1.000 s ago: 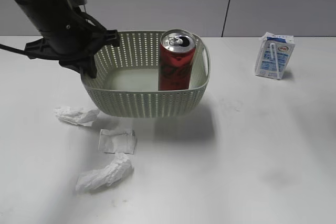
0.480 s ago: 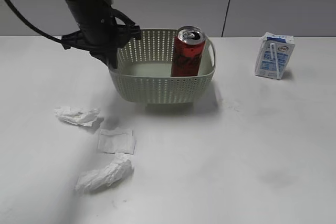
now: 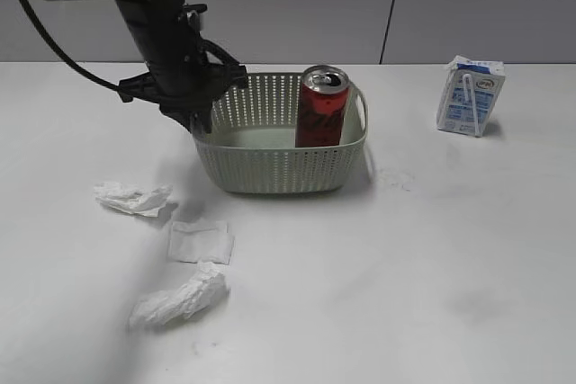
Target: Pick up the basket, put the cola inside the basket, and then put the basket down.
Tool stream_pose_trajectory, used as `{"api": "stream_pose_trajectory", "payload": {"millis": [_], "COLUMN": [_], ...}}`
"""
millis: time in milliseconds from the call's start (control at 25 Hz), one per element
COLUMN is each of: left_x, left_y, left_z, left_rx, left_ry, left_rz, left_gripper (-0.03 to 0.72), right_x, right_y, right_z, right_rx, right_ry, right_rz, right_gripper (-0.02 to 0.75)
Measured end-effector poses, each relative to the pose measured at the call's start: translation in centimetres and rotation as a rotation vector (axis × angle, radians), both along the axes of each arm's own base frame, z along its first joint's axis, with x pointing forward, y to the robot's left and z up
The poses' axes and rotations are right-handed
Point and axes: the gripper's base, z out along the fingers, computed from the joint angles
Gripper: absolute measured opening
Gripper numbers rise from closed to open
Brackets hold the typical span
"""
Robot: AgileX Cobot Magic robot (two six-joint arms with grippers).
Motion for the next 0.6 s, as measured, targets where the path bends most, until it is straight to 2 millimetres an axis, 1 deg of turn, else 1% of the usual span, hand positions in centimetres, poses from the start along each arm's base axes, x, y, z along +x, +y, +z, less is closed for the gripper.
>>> {"api": "stream_pose_trajectory", "payload": {"millis": [40, 120, 200, 240, 280, 360, 480, 600], "left_x": [0.0, 0.0, -0.1, -0.1, -0.1, 0.1, 0.1, -0.6], "left_y": [0.0, 0.3, 0.9, 1.4, 1.9, 3.6, 6.6, 10.5], "left_z": [0.1, 0.0, 0.1, 0.3, 0.8, 2.4, 6.2, 10.4], "left_rx": [0.0, 0.005, 0.012, 0.016, 0.017, 0.01, -0.004, 0.023], "left_ry": [0.0, 0.019, 0.052, 0.063, 0.064, 0.048, -0.02, -0.096], "left_rz": [0.001, 0.001, -0.01, -0.017, -0.022, -0.014, -0.016, -0.037], "left_gripper": [0.218, 0.401, 0.545, 0.595, 0.624, 0.646, 0.651, 0.633], "right_x": [-0.6, -1.4, -1.9, -2.1, -2.3, -2.4, -2.6, -2.6], "right_y": [-0.1, -0.4, -0.6, -0.8, -0.9, -0.9, -0.9, -0.9], "right_z": [-0.5, -1.6, -2.7, -3.4, -3.9, -5.2, -6.0, -6.1], "right_rx": [0.001, -0.008, -0.03, -0.043, -0.051, -0.055, -0.045, -0.042], "right_ry": [-0.03, -0.063, -0.08, -0.083, -0.088, -0.082, -0.12, -0.136], "right_rz": [-0.003, -0.013, -0.024, -0.031, -0.035, -0.036, -0.037, -0.038], "right_gripper": [0.593, 0.593, 0.593, 0.593, 0.593, 0.593, 0.593, 0.593]}}
